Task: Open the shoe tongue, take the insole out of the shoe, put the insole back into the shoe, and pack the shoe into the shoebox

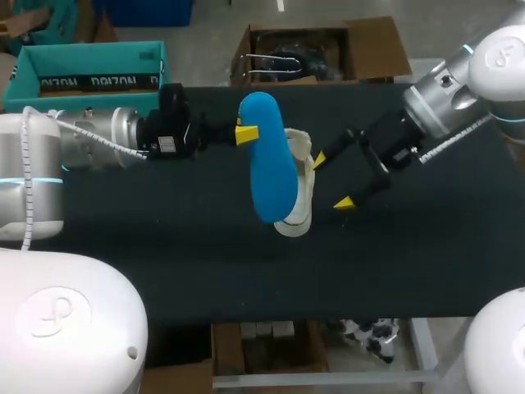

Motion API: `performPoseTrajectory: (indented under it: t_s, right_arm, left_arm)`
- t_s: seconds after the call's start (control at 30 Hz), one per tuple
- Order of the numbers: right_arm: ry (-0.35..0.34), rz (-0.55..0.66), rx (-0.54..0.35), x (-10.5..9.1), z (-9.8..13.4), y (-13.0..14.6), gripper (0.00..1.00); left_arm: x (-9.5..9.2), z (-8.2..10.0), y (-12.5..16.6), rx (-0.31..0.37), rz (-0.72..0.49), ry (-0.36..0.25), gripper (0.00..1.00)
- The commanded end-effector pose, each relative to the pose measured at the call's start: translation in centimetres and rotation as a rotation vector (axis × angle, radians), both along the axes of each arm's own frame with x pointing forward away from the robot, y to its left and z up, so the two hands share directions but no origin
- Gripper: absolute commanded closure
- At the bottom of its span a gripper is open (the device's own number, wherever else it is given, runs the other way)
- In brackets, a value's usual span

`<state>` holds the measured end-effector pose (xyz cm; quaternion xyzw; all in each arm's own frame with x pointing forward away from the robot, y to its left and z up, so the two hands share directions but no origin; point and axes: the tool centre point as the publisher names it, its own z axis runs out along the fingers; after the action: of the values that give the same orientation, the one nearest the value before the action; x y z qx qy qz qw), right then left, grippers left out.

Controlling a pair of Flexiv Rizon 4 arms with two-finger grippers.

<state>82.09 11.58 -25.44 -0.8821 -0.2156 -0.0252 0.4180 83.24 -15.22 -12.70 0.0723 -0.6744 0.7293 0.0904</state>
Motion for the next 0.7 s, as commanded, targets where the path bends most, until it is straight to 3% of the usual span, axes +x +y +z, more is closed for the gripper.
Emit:
performPoseTrajectory:
  t_s: [0.03, 0.1, 0.17, 0.33, 0.47, 0.67, 0.7]
  right_arm:
    - [0.026, -0.085, 0.081, -0.3, -0.6, -0.4, 0.0]
    - [0.058, -0.101, 0.114, -0.3, -0.9, -0.5, 0.0]
    - [0.134, -0.128, 0.133, -0.5, -1.3, -0.6, 0.0]
    - [0.165, -0.155, 0.17, -0.6, -1.9, -0.4, 0.0]
    - [0.19, -0.164, 0.164, -0.4, -1.8, 0.1, 0.0]
    - [0.211, -0.156, 0.179, 0.1, -2.3, 0.9, 0.2]
    - [0.212, -0.156, 0.18, 0.2, -2.4, 1.0, 0.31]
  left_arm:
    - [-0.1, -0.2, -0.4, -0.014, -0.008, -0.02, 1.0]
    - [-0.1, -0.4, -0.8, -0.024, -0.015, -0.056, 1.0]
    - [-0.2, -0.7, -1.0, -0.035, -0.023, -0.091, 1.0]
    - [-0.2, -2.5, -2.1, -0.053, -0.034, -0.122, 1.0]
    - [-0.7, -3.3, -3.0, -0.061, -0.065, -0.21, 1.0]
    - [-1.7, -3.9, -4.1, -0.085, -0.107, -0.363, 1.0]
    - [-1.8, -4.0, -4.2, -0.086, -0.106, -0.385, 1.0]
